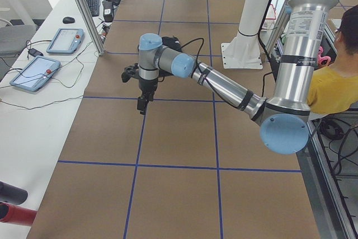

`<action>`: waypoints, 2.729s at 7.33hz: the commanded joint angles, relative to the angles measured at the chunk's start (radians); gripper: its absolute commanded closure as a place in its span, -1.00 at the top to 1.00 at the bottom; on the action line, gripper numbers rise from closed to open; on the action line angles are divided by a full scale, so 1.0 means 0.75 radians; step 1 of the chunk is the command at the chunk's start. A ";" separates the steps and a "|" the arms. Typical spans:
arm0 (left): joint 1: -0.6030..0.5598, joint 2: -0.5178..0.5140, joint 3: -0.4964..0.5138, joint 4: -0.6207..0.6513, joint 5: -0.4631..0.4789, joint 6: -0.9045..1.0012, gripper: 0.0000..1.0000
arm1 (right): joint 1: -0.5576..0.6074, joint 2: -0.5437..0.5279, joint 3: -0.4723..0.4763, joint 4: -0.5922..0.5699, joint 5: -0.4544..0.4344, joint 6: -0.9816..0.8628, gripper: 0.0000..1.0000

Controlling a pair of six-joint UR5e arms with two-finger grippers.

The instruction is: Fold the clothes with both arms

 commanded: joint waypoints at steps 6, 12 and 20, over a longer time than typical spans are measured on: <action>-0.320 0.269 0.210 0.039 -0.408 0.427 1.00 | 0.658 -0.599 -0.189 0.005 0.221 -1.075 1.00; -0.322 0.251 0.150 0.015 -0.417 0.335 1.00 | 0.745 -0.677 -0.200 0.009 0.202 -1.075 1.00; -0.326 0.296 0.126 -0.100 -0.276 0.347 1.00 | 0.802 -0.708 -0.235 0.015 0.202 -1.059 1.00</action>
